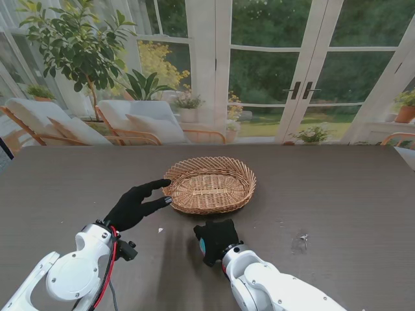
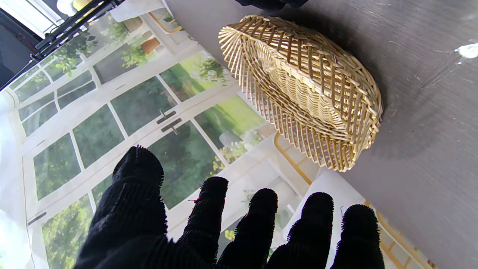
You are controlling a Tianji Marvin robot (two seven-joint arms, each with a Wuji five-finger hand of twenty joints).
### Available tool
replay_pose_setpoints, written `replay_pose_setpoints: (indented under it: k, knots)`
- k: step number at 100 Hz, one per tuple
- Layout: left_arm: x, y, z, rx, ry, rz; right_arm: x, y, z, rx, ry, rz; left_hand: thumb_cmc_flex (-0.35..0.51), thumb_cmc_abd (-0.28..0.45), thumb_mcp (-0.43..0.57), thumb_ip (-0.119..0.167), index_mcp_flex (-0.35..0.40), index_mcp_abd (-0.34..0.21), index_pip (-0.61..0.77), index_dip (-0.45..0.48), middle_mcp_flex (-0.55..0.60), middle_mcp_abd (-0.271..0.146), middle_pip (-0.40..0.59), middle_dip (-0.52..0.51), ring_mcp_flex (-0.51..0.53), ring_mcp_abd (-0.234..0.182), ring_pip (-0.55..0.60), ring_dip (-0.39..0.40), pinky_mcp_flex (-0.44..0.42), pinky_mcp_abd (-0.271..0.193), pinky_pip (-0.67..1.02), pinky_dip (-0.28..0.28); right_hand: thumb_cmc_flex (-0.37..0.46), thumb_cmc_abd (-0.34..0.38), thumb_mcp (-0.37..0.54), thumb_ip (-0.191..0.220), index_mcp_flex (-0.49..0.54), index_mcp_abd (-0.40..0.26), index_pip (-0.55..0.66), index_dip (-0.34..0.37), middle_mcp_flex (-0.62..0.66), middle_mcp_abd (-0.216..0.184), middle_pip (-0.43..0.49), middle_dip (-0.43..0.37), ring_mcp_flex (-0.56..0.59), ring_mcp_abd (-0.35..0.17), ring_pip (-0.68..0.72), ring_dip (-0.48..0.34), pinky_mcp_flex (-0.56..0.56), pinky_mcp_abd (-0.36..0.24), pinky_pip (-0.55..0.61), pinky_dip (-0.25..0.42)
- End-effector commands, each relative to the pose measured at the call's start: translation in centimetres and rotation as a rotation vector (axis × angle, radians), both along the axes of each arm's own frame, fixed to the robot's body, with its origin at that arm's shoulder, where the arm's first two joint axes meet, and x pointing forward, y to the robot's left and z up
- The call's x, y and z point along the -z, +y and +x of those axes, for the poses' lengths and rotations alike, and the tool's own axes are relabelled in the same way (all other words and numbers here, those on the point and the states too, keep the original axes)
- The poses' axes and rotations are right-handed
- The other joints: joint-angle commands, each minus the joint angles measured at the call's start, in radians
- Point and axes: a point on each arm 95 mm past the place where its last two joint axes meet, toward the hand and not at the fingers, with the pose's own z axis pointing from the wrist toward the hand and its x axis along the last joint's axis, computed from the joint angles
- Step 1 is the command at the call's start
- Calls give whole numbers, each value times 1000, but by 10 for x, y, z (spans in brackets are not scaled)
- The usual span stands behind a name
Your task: Stack culture dishes into a storage basket
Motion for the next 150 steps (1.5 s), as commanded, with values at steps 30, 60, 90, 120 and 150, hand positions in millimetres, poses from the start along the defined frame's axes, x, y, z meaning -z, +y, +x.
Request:
replay_pose_setpoints:
  k: [30,60,90,120,150]
  knots:
    - [-1,-2,-3,9,6,-4,19,-5,-22,-11,81,-19,29,44,-22,3,0,-12,0,-1,-3,1,-12,-6,-26,12,-10,11,2,18,-26,3,300,50,229,22,95,2,173,3,129,-92,128,76,219,-311,114,27,354,-104,39,-19]
    - [-1,-1,-4,3,4,-6,10,-2,-24,-35,76,-13,30,43,-22,3,1,-10,1,0,-2,3,-12,-6,-25,12,-10,11,2,17,-26,3,293,55,223,28,89,8,168,5,116,-87,123,73,215,-308,109,28,356,-109,39,-17]
    - [-2,1,-7,-7,-3,-8,4,-1,-23,-52,58,-10,30,43,-22,3,3,-10,1,0,-2,4,-12,-6,-25,12,-10,11,3,18,-26,3,305,27,218,7,123,-11,172,-5,144,-91,120,71,225,-308,116,33,362,-116,51,-9]
    - [-2,2,-8,-13,-3,-9,-1,-1,-24,-54,48,3,30,42,-22,2,0,-11,0,-1,-2,4,-12,-6,-26,13,-10,11,2,19,-26,3,302,32,221,8,119,-12,169,-9,136,-89,116,75,222,-307,112,33,361,-118,49,-7]
    - [-2,3,-10,-21,-7,-9,-31,2,-23,-79,20,28,29,43,-22,2,1,-11,1,-1,-2,4,-12,-6,-26,11,-10,10,2,18,-26,3,304,42,217,13,114,-8,166,-10,124,-83,114,78,213,-300,106,33,362,-123,50,-2]
